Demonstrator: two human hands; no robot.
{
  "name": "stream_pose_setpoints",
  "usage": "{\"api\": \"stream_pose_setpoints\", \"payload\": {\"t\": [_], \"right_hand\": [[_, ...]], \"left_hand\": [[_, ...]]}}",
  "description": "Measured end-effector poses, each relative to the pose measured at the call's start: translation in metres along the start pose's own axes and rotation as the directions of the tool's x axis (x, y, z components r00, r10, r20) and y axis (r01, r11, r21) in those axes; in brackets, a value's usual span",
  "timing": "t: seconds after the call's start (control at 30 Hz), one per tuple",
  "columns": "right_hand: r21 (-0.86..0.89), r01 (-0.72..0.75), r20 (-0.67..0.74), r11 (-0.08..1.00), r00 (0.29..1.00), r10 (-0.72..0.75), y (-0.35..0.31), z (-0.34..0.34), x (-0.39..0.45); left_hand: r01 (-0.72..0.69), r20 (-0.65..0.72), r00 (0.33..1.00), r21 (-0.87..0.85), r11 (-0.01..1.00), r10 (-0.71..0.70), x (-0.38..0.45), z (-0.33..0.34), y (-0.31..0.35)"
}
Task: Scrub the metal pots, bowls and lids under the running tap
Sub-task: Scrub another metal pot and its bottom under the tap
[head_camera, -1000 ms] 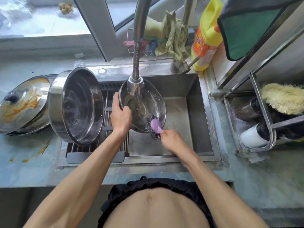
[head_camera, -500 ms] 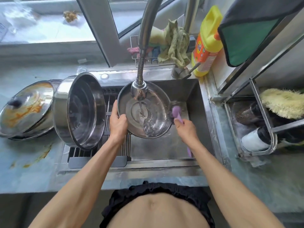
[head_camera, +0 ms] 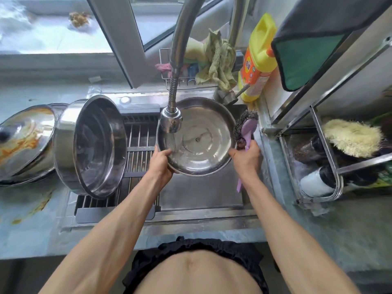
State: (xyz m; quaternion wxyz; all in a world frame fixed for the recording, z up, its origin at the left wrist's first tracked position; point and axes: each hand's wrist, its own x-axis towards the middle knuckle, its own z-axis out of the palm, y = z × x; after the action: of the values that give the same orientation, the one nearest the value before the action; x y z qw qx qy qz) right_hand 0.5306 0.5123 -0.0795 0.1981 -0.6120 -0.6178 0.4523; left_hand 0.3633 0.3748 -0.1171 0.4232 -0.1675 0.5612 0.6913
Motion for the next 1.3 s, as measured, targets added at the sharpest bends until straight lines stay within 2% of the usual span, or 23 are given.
{"api": "stream_pose_setpoints", "payload": {"t": [0.07, 0.17, 0.3, 0.4, 0.53, 0.63, 0.73, 0.83, 0.93, 1.03, 1.17, 1.23, 1.3], "right_hand": [[-0.104, 0.053, -0.019, 0.993, 0.998, -0.056, -0.004, -0.007, -0.006], [-0.252, 0.096, 0.058, 0.963, 0.995, -0.084, -0.006, -0.015, -0.006], [-0.23, 0.055, 0.171, 0.972, 0.985, -0.015, 0.002, -0.006, 0.004], [-0.278, -0.113, 0.232, 0.954, 0.956, 0.181, 0.013, 0.003, 0.012], [-0.318, -0.13, 0.379, 0.939, 0.89, 0.252, 0.027, 0.018, 0.009], [-0.216, -0.221, 0.35, 0.951, 0.892, 0.287, 0.039, 0.032, 0.007], [-0.006, -0.304, 0.313, 0.953, 0.904, 0.291, 0.044, 0.035, 0.008], [0.12, -0.232, 0.214, 0.965, 0.955, 0.203, 0.042, 0.027, 0.008], [0.113, -0.108, 0.107, 0.988, 0.99, 0.096, 0.036, 0.012, 0.008], [0.064, -0.027, 0.054, 0.998, 0.998, 0.023, 0.025, -0.003, 0.011], [-0.023, -0.02, 0.069, 1.0, 0.997, 0.022, 0.004, -0.009, 0.02], [-0.046, -0.075, 0.082, 0.996, 0.993, 0.079, -0.004, -0.007, 0.026], [-0.093, -0.126, 0.087, 0.988, 0.987, 0.134, -0.01, -0.002, 0.029]], "left_hand": [[0.068, -0.025, 0.997, 0.081, 0.994, -0.066, -0.003, 0.001, -0.006], [0.16, -0.059, 0.987, 0.189, 0.969, -0.152, -0.014, -0.005, -0.013], [0.228, -0.052, 0.973, 0.318, 0.92, -0.223, -0.03, -0.009, 0.002], [0.098, -0.054, 0.995, 0.508, 0.856, -0.081, -0.041, -0.007, 0.021], [-0.201, 0.098, 0.978, 0.679, 0.706, 0.184, -0.055, -0.001, 0.038], [-0.344, 0.226, 0.938, 0.705, 0.62, 0.264, -0.06, 0.001, 0.044], [-0.356, 0.249, 0.935, 0.665, 0.657, 0.253, -0.052, -0.005, 0.042], [-0.312, 0.219, 0.95, 0.644, 0.699, 0.223, -0.036, -0.015, 0.031], [-0.216, 0.147, 0.976, 0.676, 0.704, 0.159, -0.021, -0.018, 0.013], [-0.072, 0.079, 0.997, 0.664, 0.744, 0.026, -0.012, -0.012, -0.005], [0.067, 0.013, 0.995, 0.661, 0.747, -0.101, -0.016, 0.0, -0.007], [0.033, 0.05, 0.994, 0.695, 0.718, -0.094, -0.025, 0.005, -0.004], [-0.08, 0.122, 0.992, 0.786, 0.613, -0.027, -0.036, 0.005, -0.003]]}}
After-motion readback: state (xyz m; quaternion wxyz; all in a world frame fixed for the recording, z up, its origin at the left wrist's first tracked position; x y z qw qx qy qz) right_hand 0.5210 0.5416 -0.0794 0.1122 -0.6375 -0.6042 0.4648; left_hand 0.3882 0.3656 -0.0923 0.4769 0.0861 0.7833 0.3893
